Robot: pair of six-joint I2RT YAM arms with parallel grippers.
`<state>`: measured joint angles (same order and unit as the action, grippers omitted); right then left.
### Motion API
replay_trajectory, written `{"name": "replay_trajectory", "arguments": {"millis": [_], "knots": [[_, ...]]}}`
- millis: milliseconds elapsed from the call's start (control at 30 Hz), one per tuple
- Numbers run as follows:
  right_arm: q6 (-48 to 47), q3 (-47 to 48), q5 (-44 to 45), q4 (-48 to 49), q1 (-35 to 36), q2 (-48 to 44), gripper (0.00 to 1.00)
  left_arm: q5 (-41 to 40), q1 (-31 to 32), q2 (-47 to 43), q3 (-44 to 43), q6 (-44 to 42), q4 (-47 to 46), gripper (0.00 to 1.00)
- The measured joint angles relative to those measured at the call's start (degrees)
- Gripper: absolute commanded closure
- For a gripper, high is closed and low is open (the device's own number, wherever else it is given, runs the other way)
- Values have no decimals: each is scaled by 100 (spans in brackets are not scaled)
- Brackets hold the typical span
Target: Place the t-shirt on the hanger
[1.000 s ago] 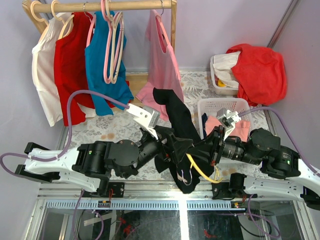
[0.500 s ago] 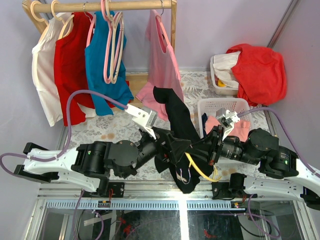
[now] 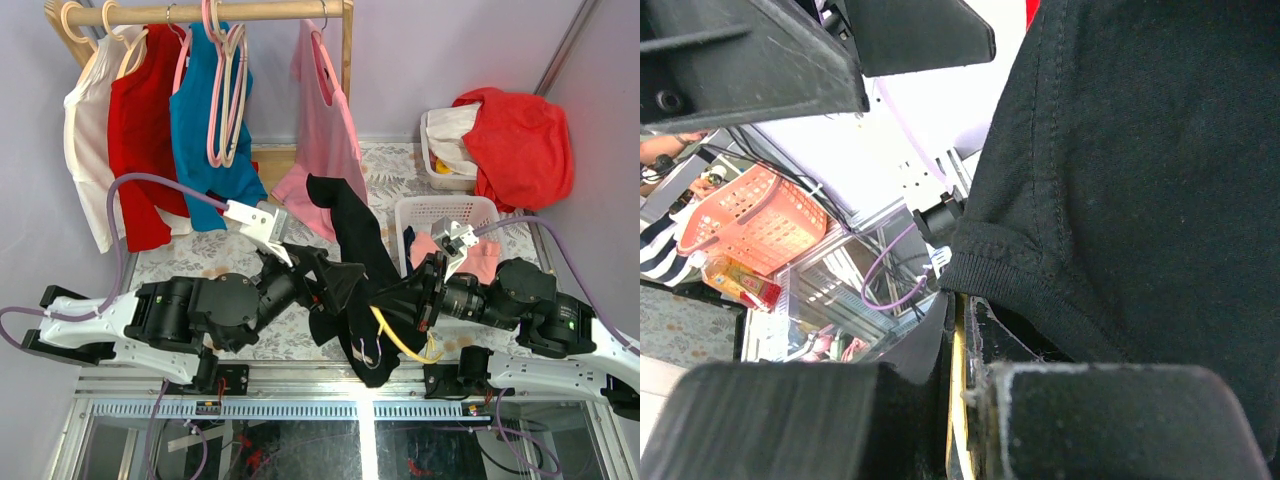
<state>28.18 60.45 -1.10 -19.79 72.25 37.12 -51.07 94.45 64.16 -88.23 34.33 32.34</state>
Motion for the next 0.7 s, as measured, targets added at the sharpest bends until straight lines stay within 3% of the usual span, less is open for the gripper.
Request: {"name": "replay_trajectory", "arguments": {"millis": [233, 433, 533, 700], "knots": [[0, 0, -55, 131, 0, 111, 100, 214, -535, 317, -4, 57, 105, 27], [0, 0, -120, 282, 0, 269, 100, 590, -1021, 374, 98, 107, 61, 57], [-4, 0, -155, 334, 0, 319, 100, 719, -1080, 437, 98, 149, 63, 81], [-61, -4, -146, 341, 0, 411, 100, 933, -1102, 505, 109, 297, -125, 83]]}}
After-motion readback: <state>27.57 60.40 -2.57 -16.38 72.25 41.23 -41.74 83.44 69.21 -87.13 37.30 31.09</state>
